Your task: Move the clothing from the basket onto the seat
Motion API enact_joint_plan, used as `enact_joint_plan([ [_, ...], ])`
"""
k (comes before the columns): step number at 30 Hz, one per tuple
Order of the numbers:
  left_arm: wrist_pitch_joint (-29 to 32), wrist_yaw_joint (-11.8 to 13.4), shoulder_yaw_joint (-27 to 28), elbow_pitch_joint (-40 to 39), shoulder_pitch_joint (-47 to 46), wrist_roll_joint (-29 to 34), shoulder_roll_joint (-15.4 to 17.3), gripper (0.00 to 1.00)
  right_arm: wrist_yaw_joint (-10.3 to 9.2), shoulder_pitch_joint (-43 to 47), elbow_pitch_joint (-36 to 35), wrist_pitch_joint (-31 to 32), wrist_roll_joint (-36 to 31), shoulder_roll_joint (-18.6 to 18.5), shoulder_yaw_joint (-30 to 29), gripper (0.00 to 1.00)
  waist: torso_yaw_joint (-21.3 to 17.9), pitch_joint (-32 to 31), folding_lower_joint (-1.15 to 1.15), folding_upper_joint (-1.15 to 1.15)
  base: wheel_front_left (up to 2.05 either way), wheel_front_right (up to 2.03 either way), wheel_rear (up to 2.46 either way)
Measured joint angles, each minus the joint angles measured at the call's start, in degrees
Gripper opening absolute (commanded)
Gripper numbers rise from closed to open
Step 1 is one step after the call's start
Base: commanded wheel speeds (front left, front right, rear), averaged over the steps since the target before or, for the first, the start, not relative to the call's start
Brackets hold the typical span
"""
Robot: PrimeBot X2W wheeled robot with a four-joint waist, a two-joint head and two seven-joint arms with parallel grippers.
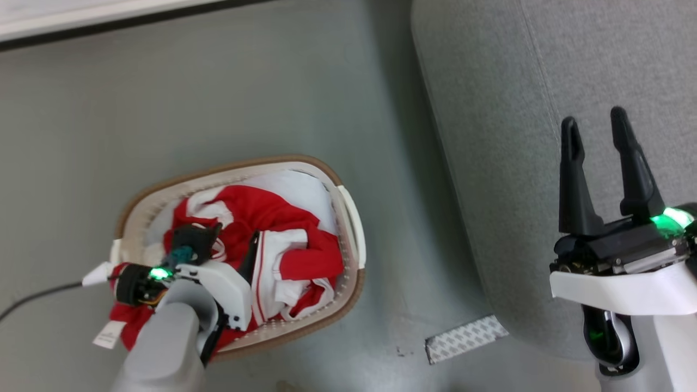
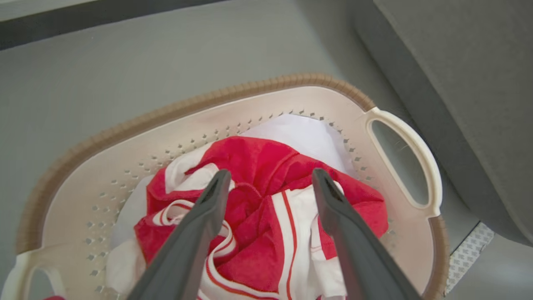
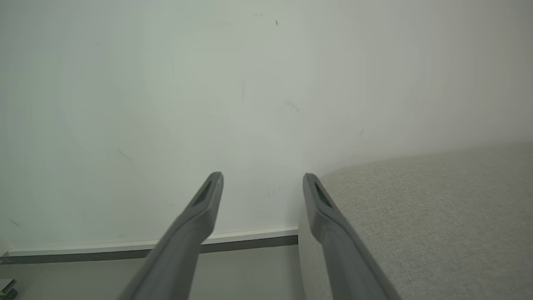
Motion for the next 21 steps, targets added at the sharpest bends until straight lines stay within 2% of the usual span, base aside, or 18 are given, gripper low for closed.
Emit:
enact_joint_plan([
  [8, 5.89, -0.79, -2.59, 10.83, -7.23, -1.36, 2.50, 1.00, 0.00, -1.66, -1.96, -0.01, 1.24, 0.48, -0.36, 1.00, -4.04, 5.57, 0.00, 0.00, 0.00, 0.00, 0.00],
  [19, 14.25, -0.89, -6.62, 18.48, -12.76, -3.44, 5.44, 1.00, -0.01, -3.03, -2.67, -0.01, 5.64, 0.70, 1.60, 1.00, -9.23, 12.13, -0.01, 0.00, 0.00, 0.00, 0.00],
  [20, 14.62, -0.88, -7.02, 18.72, -12.86, -3.81, 5.48, 0.74, -0.01, -3.04, -2.63, -0.01, 5.68, 0.70, 1.58, 1.00, -9.59, 12.50, -0.01, 0.00, 0.00, 0.00, 0.00],
  [21, 14.67, -0.87, -7.36, 18.90, -12.93, -4.11, 5.59, 0.41, -0.01, -3.04, -2.61, -0.01, 5.75, 0.69, 1.56, 1.00, -9.86, 12.80, -0.01, 0.00, 0.00, 0.00, 0.00],
])
